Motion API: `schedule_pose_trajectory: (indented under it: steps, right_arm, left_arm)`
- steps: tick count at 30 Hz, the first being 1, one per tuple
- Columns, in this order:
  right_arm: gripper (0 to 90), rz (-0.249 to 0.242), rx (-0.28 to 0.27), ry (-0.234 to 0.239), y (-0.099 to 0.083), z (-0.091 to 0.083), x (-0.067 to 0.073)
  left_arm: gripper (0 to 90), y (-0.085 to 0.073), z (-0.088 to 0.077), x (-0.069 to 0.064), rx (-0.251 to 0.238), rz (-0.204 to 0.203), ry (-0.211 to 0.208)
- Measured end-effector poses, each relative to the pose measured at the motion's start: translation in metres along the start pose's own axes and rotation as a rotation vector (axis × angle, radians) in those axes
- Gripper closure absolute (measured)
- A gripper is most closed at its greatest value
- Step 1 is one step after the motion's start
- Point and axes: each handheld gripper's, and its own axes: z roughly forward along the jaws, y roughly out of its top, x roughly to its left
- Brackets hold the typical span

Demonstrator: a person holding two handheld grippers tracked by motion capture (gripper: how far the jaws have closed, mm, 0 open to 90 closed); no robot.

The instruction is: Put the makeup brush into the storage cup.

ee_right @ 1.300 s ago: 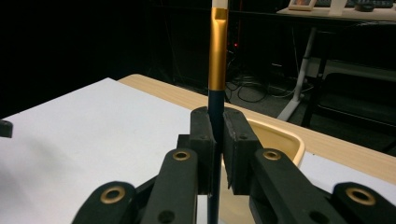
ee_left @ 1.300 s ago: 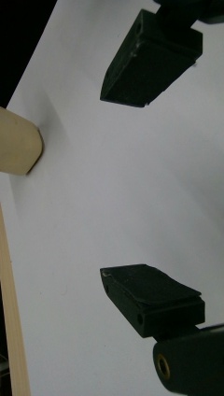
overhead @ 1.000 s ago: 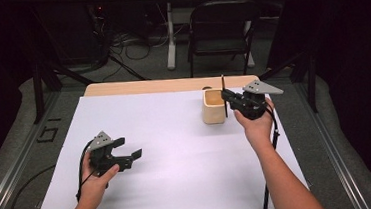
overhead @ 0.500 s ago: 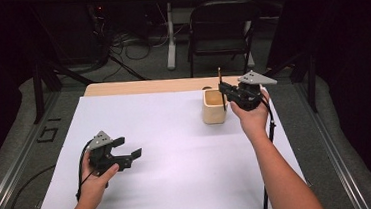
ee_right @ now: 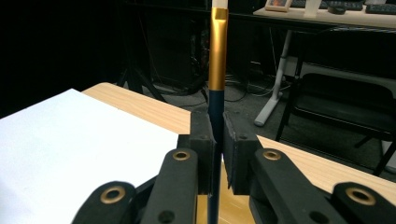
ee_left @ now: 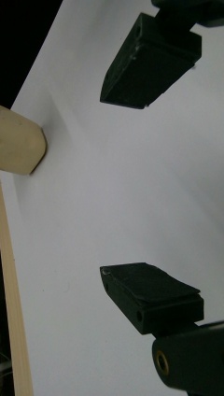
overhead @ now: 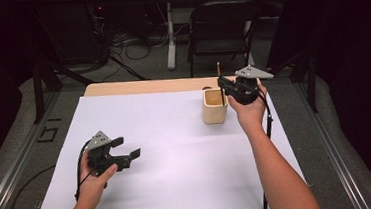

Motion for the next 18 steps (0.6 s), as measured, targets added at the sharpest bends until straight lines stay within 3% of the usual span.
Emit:
schedule_pose_trajectory:
  steps: [18]
  right_arm:
    - [83.4, -0.003, 0.007, -0.037, -0.002, 0.016, -0.006]
  left_arm:
    - [15.0, -0.001, -0.001, 0.001, -0.004, -0.002, -0.004]
